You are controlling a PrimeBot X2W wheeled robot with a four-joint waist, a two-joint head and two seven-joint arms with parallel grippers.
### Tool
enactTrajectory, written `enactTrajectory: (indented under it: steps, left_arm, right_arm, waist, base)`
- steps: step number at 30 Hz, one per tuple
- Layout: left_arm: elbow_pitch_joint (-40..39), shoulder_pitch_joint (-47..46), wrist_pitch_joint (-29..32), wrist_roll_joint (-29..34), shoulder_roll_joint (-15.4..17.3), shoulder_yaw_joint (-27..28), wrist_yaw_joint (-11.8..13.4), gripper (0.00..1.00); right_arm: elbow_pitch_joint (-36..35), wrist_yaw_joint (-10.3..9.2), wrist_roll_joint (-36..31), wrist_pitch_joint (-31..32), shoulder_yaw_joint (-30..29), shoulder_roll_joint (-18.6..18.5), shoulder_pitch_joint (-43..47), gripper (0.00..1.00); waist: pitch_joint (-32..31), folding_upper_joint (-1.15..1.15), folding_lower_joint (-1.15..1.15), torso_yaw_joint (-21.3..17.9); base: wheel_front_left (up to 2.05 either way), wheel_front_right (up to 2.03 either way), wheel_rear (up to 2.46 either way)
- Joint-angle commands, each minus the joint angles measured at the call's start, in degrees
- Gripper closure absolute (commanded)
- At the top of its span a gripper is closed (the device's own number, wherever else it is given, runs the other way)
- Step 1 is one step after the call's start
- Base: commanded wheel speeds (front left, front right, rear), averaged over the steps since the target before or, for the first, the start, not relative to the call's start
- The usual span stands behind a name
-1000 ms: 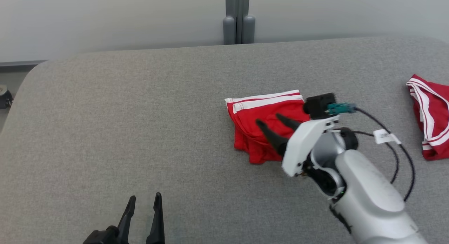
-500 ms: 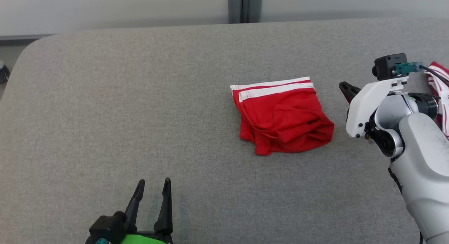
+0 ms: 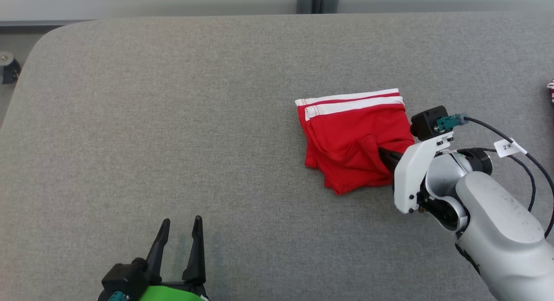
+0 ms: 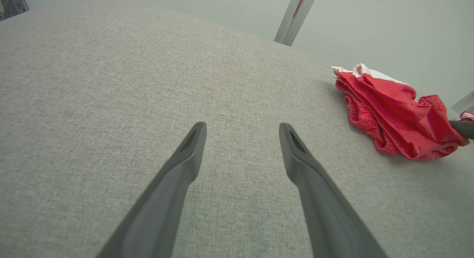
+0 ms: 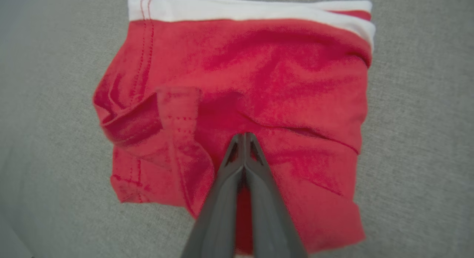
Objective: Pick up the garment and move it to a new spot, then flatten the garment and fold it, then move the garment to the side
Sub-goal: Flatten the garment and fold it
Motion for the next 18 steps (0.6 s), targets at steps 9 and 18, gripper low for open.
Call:
enactTrajectory:
  steps: [9, 18]
  left_arm:
    - [-0.63, 0.68, -0.17, 0.35, 0.12, -0.54, 0.33, 0.00]
    - [-0.05, 1.13, -0.17, -0.35, 0.12, -0.27, 0.71, 0.00]
  right_arm:
    - [-4.89, -0.02, 3.66, 0.01, 6.10, -0.10, 3.34, 1.00]
    - [-2.02, -0.02, 3.05, -2.76, 9.89, 3.46, 4.83, 1.00]
  waist:
    - [-0.84, 0.00, 0.00, -2.34]
    - [-1.88, 0.00, 0.00, -1.64]
  base:
    - [0.00, 0.00, 0.00]
    - [0.00, 0.00, 0.00]
